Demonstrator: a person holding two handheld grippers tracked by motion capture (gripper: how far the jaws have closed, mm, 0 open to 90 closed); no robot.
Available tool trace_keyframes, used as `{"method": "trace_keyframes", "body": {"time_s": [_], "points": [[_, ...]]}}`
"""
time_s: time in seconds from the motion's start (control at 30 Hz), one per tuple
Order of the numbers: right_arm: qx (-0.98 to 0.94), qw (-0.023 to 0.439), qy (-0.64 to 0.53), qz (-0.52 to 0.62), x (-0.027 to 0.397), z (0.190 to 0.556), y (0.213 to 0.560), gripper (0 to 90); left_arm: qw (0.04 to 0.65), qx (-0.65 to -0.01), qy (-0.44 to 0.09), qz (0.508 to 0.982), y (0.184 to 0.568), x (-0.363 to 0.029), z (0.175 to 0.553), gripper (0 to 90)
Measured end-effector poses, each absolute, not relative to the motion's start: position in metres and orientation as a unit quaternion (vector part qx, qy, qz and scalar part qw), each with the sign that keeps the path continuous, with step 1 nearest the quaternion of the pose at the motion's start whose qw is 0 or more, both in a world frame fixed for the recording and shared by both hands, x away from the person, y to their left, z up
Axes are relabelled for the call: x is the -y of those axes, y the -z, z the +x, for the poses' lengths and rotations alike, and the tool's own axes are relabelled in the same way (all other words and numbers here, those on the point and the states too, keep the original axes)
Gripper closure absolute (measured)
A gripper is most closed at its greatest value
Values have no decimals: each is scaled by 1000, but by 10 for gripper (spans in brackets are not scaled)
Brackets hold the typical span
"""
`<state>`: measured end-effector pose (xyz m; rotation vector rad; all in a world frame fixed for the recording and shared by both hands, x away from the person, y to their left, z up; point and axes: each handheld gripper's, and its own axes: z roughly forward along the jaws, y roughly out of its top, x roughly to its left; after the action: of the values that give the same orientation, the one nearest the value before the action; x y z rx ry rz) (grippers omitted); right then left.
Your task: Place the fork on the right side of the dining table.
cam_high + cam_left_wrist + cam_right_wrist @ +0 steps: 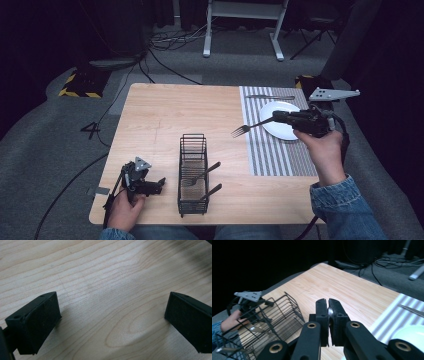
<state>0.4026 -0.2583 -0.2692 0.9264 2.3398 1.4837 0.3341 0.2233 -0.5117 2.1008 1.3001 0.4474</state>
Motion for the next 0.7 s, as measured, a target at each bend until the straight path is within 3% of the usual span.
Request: {"method": "trace_keyframes", "body": {"time_s": [0.7], "points": [[-769,124,-469,416,330,417,310,867,310,-492,-169,795,512,-223,334,2]]}}
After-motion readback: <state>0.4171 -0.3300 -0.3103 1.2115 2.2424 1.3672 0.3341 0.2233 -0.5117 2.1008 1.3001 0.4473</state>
